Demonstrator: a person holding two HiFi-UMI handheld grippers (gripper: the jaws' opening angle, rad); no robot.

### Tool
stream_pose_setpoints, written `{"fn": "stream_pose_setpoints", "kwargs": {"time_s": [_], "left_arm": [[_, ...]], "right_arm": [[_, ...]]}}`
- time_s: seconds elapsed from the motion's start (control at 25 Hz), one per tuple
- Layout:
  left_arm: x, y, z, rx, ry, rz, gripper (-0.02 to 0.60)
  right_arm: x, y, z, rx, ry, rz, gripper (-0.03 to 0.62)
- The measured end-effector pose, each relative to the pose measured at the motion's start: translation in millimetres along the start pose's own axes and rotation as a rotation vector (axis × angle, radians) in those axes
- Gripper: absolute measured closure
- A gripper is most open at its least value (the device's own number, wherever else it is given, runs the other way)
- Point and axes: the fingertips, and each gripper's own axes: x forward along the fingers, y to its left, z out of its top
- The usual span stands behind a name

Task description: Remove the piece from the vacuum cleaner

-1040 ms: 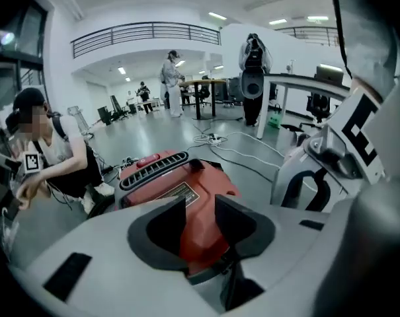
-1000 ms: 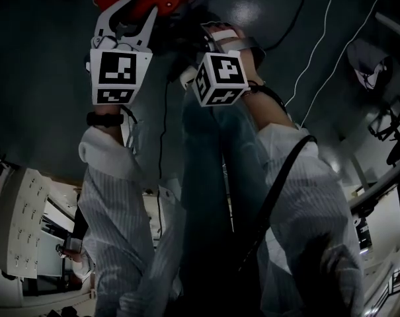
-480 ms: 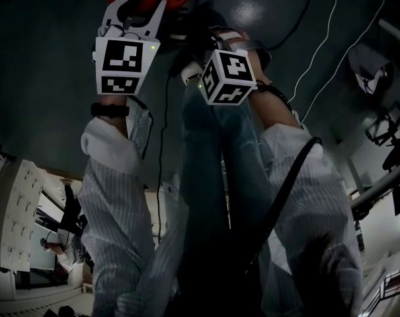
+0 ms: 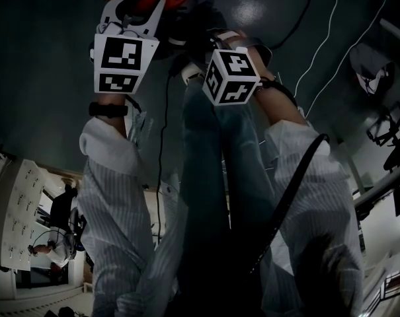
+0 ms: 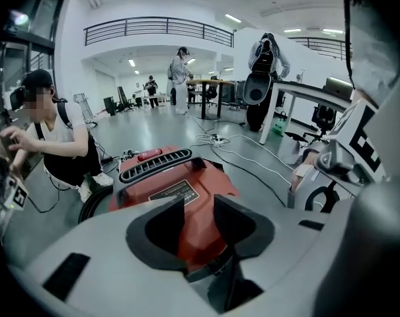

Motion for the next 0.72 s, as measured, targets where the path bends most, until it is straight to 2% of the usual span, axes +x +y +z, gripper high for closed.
{"fn": "stream_pose_setpoints", "kwargs": {"time_s": [0.52, 0.6, 0.64, 0.72], "left_arm": [[-3.1, 0.8, -0.4, 0.002, -0.003, 0.002, 0.451], [-3.2, 1.5, 0.0, -0.001, -0.005, 0.001, 0.451], [-2.8, 2.1, 0.7, -0.002, -0.005, 0.001, 0.451], [-2.2, 2.5, 2.0, 0.007, -0.002, 0.006, 0.451]], "right_arm": [[4.4, 14.1, 2.0, -0.015, -0.006, 0.095, 0.534], [5.1, 23.2, 1.9, -0.037, 0.002, 0.148, 0.535], [6.3, 35.7, 0.6, -0.073, 0.015, 0.197, 0.562], [12.5, 68.8, -5.7, -0.132, 0.043, 0.266, 0.566]]}}
